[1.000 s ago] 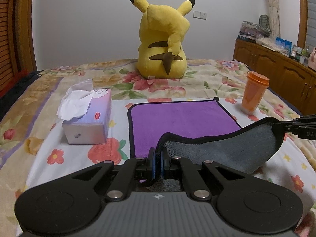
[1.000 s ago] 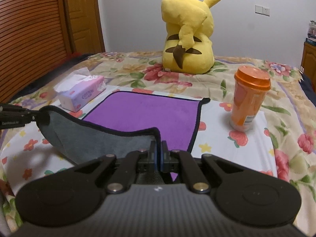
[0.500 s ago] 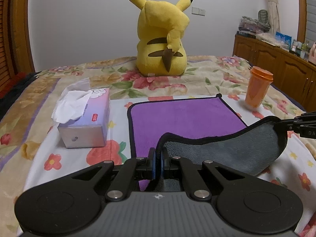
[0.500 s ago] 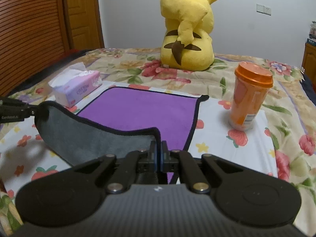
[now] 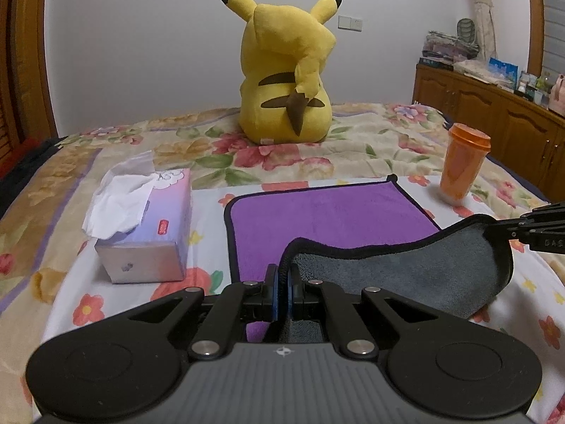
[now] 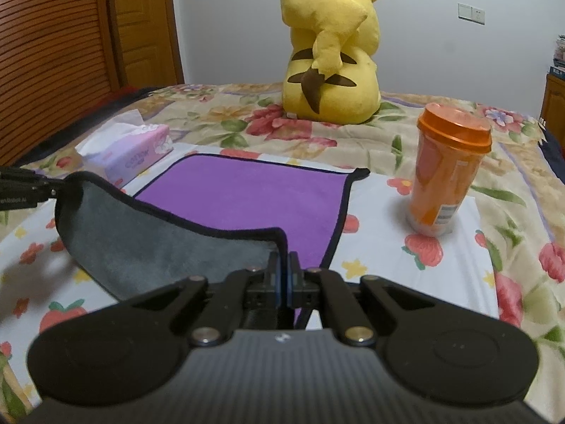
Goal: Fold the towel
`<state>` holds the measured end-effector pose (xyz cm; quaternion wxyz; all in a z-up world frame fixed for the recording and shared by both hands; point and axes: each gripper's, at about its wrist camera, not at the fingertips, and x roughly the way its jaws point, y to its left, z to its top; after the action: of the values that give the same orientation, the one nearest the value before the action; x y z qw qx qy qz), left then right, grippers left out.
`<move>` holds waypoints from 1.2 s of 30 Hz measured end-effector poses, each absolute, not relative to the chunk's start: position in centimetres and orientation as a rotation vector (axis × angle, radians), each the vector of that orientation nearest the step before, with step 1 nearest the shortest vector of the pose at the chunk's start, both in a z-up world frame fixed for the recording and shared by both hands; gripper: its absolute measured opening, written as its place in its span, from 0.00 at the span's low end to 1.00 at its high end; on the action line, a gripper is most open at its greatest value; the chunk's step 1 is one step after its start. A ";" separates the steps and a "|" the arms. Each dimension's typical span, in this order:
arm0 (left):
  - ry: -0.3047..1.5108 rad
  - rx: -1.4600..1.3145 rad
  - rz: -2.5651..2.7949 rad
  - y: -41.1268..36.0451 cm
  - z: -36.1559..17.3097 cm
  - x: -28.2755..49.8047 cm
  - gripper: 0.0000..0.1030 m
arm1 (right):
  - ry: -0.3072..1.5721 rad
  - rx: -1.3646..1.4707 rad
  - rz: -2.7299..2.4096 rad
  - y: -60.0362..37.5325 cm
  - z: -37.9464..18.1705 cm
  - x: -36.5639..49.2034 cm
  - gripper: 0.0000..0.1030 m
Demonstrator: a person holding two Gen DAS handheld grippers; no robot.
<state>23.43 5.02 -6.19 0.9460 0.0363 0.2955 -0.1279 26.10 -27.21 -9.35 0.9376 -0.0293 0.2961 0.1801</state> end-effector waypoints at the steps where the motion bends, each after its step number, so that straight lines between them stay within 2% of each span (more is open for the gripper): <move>1: 0.599 0.076 -0.262 5.0 -6.1 23.4 0.08 | 0.603 -0.060 0.367 -27.3 -9.4 26.2 0.04; 36: 0.544 0.098 -0.230 4.3 -5.8 29.7 0.08 | 0.514 -0.127 0.345 -26.7 -8.3 31.6 0.04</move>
<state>29.67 4.29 -5.77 0.9556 0.0483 0.2678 -0.1131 31.58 -26.74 -8.33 0.9506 -0.0627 0.2525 0.1696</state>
